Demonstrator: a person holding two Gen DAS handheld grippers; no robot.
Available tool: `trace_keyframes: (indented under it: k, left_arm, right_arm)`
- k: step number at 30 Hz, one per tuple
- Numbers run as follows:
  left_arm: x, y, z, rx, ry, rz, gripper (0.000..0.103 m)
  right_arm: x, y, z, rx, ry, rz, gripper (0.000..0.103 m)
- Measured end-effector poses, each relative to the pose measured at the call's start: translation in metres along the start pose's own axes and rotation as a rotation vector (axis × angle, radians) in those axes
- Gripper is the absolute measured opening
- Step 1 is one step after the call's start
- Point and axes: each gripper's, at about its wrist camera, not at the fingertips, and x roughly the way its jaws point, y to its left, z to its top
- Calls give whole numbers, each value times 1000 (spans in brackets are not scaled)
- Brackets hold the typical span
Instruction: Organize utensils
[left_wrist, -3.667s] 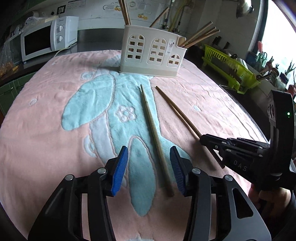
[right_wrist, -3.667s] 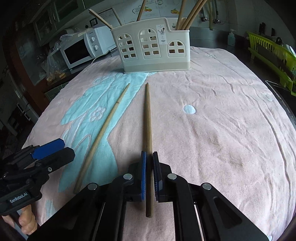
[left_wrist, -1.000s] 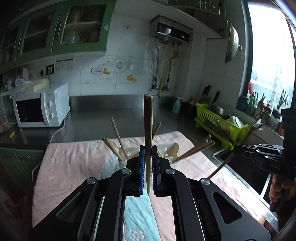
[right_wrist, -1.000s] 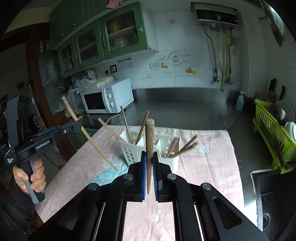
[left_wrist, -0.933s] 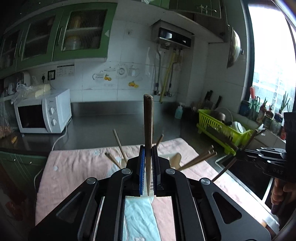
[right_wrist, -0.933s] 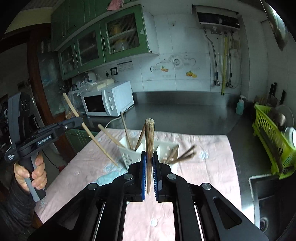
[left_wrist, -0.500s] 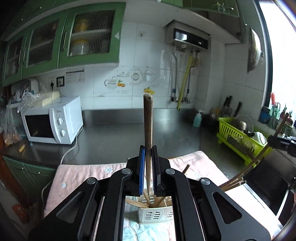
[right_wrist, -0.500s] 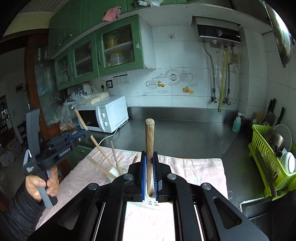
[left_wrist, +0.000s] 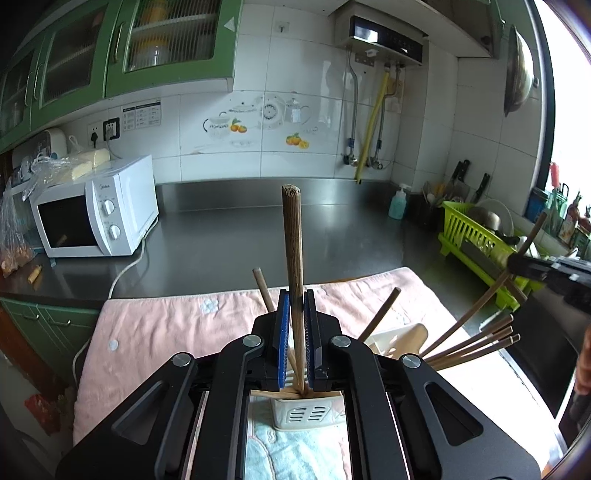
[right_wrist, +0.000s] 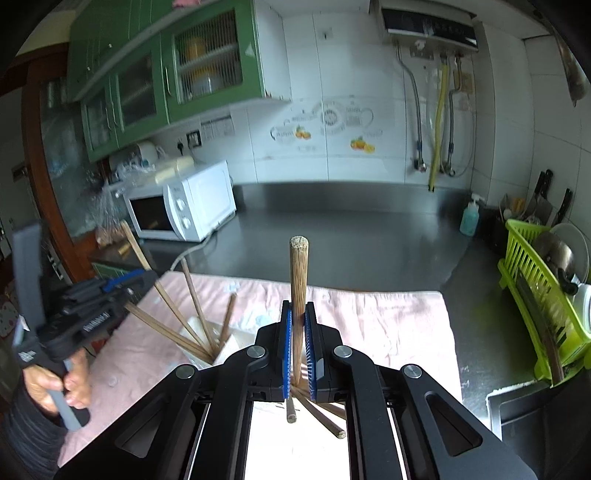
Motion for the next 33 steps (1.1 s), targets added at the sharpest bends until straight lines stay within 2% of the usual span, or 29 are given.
trace_keyframes:
  k: [7, 13, 18, 20, 23, 25, 27, 31, 33]
  left_arm:
    - [-5, -5, -3, 3, -8, -18, 11]
    - [-17, -8, -4, 6, -27, -20, 31]
    - [-34, -10, -3, 10, -50, -17, 41]
    - [-44, -11, -3, 13, -65, -14, 51]
    - [-62, -14, -7, 18, -88, -12, 60]
    - [-74, -14, -12, 17, -101, -11, 68]
    - [-86, -16, -20, 21, -113, -7, 71]
    - [-108, -15, -38, 17, -123, -4, 84]
    - [-117, -14, -49, 12, -128, 0, 89]
  right_arm:
    - [22, 0, -17, 0, 52, 3, 7]
    - [22, 2, -22, -2, 50, 4, 10]
    - [8, 8, -23, -12, 18, -8, 21]
    - [-2, 10, -24, -11, 3, -2, 22]
    - [-19, 12, -30, -14, -20, 3, 28]
    - [-31, 17, -36, -14, -35, 6, 32]
    - [-41, 21, -46, -12, -45, 10, 39]
    - [-58, 31, -74, -10, -54, 14, 45]
    - [-63, 36, -87, -12, -56, 7, 52]
